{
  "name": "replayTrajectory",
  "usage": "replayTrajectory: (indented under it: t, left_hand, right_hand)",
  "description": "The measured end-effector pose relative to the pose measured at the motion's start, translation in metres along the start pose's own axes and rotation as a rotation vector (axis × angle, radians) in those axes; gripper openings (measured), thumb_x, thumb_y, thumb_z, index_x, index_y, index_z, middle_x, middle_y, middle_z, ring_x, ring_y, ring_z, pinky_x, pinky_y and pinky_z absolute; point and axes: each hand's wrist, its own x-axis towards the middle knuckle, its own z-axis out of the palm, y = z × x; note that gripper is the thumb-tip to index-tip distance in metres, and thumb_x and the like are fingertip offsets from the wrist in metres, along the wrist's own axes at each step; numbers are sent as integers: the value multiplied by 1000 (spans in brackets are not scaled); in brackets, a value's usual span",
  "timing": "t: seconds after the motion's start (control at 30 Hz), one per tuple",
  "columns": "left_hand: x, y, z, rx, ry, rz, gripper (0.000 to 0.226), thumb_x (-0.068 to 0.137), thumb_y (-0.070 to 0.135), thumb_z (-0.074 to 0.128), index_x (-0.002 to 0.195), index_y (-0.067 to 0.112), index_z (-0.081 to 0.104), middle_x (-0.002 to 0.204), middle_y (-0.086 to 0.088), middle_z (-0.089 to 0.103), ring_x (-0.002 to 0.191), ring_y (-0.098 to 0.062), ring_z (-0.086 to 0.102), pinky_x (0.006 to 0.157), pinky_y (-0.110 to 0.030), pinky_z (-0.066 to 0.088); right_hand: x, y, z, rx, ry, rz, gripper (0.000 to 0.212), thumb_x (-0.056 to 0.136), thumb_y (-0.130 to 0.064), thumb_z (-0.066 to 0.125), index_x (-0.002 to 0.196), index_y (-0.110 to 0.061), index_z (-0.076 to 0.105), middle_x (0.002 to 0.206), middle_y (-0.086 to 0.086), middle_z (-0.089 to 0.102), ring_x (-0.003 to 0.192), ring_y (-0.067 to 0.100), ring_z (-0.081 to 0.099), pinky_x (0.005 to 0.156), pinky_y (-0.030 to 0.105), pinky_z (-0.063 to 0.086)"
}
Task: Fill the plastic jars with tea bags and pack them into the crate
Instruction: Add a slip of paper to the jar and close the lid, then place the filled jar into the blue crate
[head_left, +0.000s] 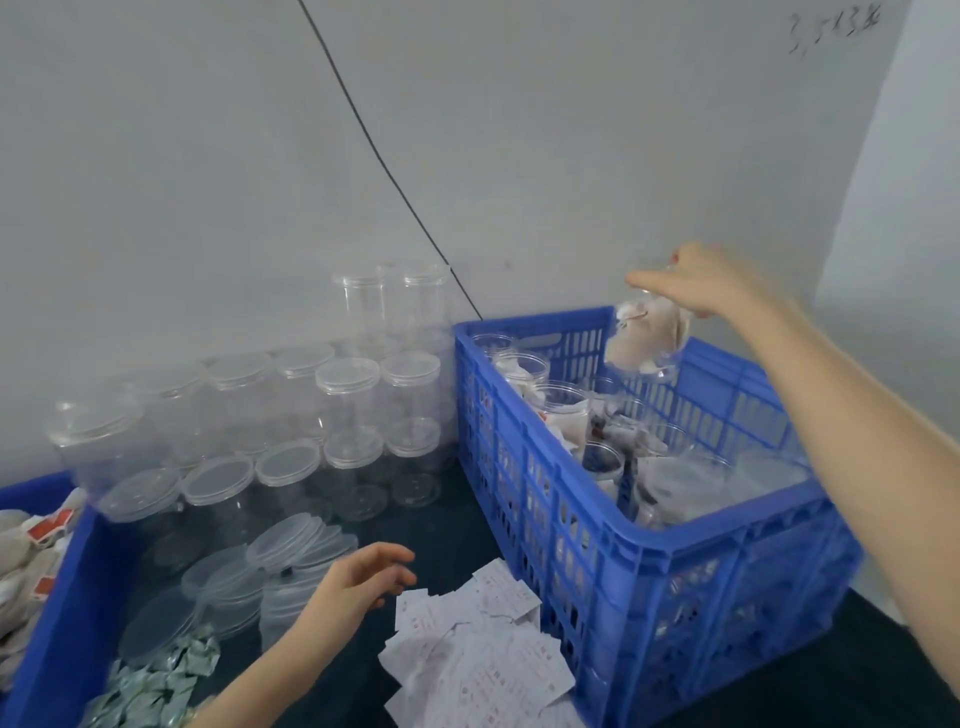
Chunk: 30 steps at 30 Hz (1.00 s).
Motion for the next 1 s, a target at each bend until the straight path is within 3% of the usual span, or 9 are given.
replayTrajectory:
  t: [0.13, 0.27, 0.37, 0.43, 0.53, 0.63, 0.77, 0.9, 1.0]
  left_hand:
    - [0, -4, 1, 45, -34, -11, 20, 95, 1, 52, 95, 13, 67, 82, -3, 73, 72, -9, 64, 69, -24, 44]
    - [2, -4, 4, 70, -53, -4, 20, 94, -4, 49, 96, 8, 66, 78, -4, 72, 67, -5, 62, 62, -16, 43]
    - [3, -5, 4, 77, -69, -14, 19, 94, -4, 49, 96, 5, 65, 75, -2, 72, 66, -3, 60, 61, -15, 43]
    - [3, -6, 3, 79, -89, -26, 18, 95, -3, 49, 96, 5, 65, 76, -2, 72, 67, -4, 60, 63, -16, 43]
    - [4, -6, 1, 86, -98, -33, 18, 95, -3, 49, 97, 5, 65, 78, -2, 72, 68, -4, 60, 64, -15, 43]
    - [5, -6, 0, 69, -83, -42, 19, 95, -3, 48, 98, 5, 64, 77, -1, 72, 69, -5, 61, 63, -16, 43]
    - [5, -6, -1, 56, -84, -51, 19, 95, -3, 49, 98, 7, 65, 78, 0, 72, 71, -6, 61, 65, -17, 43]
    - [4, -4, -1, 45, -98, -45, 18, 94, -3, 49, 98, 6, 64, 78, 1, 71, 69, -5, 59, 65, -18, 42]
    - [3, -2, 1, 29, -105, -46, 19, 94, -4, 49, 96, 7, 64, 77, 0, 71, 69, -6, 59, 64, -18, 42]
  right_hand:
    - [10, 11, 35, -21, -146, 8, 53, 85, -57, 62, 85, -4, 61, 92, 17, 63, 86, 35, 63, 75, 37, 51]
    - [18, 17, 64, -83, -195, 0, 49, 86, -52, 64, 70, -8, 50, 86, 16, 62, 67, 27, 55, 62, 32, 40]
    - [25, 22, 80, -110, -240, -11, 55, 88, -55, 61, 101, -2, 58, 104, 19, 65, 73, 27, 58, 68, 34, 45]
    - [27, 23, 87, -134, -310, 3, 73, 88, -61, 57, 130, -3, 48, 117, 17, 62, 74, 25, 63, 71, 35, 48]
    - [28, 24, 96, -131, -428, -22, 81, 87, -63, 58, 145, -12, 37, 141, 9, 48, 71, 18, 68, 68, 34, 49]
    - [29, 26, 105, -116, -536, -88, 78, 86, -58, 63, 146, -16, 36, 147, 6, 41, 92, 18, 65, 67, 28, 54]
    - [29, 33, 109, 7, -625, -42, 75, 89, -49, 65, 148, -18, 32, 153, 8, 34, 115, 26, 59, 92, 40, 55]
    - [28, 39, 112, 128, -667, -40, 65, 93, -37, 65, 148, -20, 33, 154, 7, 33, 131, 23, 45, 84, 32, 52]
    - [29, 42, 113, 248, -695, -14, 66, 91, -26, 69, 148, -24, 35, 153, 7, 33, 131, 22, 41, 90, 34, 46]
